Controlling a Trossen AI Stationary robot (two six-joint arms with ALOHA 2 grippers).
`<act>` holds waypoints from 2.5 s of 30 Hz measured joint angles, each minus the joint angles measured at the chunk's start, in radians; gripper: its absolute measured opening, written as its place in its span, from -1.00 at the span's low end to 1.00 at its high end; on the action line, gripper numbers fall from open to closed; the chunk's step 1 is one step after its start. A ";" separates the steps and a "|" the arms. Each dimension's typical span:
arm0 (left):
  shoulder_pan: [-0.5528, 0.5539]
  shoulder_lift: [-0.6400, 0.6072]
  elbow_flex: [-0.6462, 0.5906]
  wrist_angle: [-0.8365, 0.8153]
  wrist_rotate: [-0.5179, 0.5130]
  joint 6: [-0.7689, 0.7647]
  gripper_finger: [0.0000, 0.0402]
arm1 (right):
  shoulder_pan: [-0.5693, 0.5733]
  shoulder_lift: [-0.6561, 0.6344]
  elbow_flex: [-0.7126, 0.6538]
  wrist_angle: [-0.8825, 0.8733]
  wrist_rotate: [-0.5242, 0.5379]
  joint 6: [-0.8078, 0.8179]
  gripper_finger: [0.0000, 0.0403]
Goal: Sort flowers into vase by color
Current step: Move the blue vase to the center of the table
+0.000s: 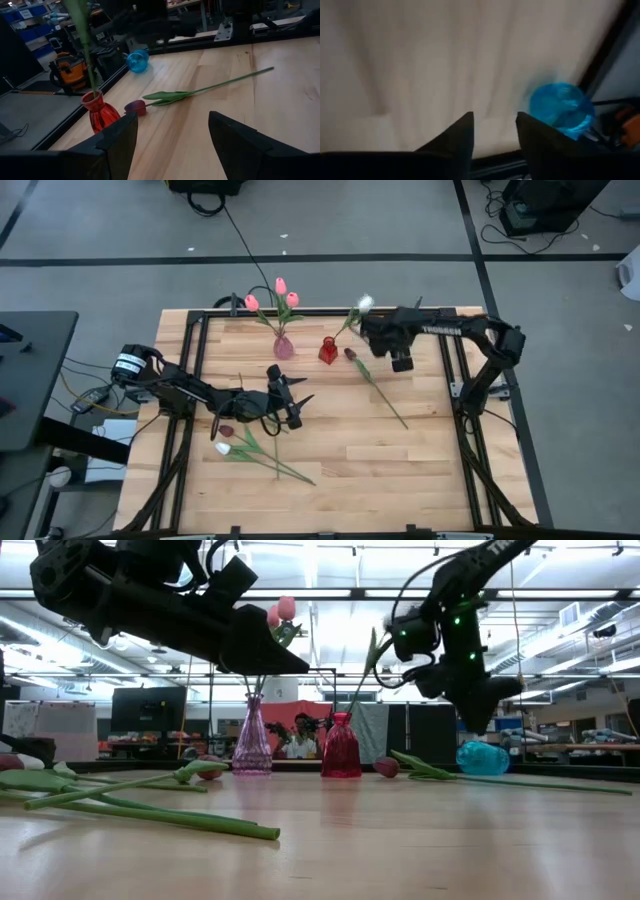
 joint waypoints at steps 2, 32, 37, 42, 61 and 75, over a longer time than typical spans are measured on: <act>0.000 0.000 0.000 -0.002 0.000 0.001 0.24 | -0.048 0.000 0.000 0.057 -0.003 -0.002 -0.16; -0.001 0.000 0.000 -0.005 0.000 0.003 0.24 | -0.328 -0.076 0.000 0.173 -0.160 -0.095 -0.60; 0.000 0.000 0.000 -0.005 -0.001 0.004 0.24 | -0.337 -0.039 0.000 0.153 -0.148 -0.203 -0.32; 0.002 0.000 0.000 -0.004 -0.009 0.004 0.24 | -0.347 0.025 0.000 0.184 -0.136 -0.236 0.11; 0.002 0.000 0.000 -0.012 -0.022 0.008 0.24 | -0.357 0.044 -0.004 0.306 -0.124 -0.418 0.16; 0.002 0.000 0.000 -0.013 -0.024 0.024 0.24 | -0.336 0.045 -0.162 0.430 -0.019 -0.516 0.07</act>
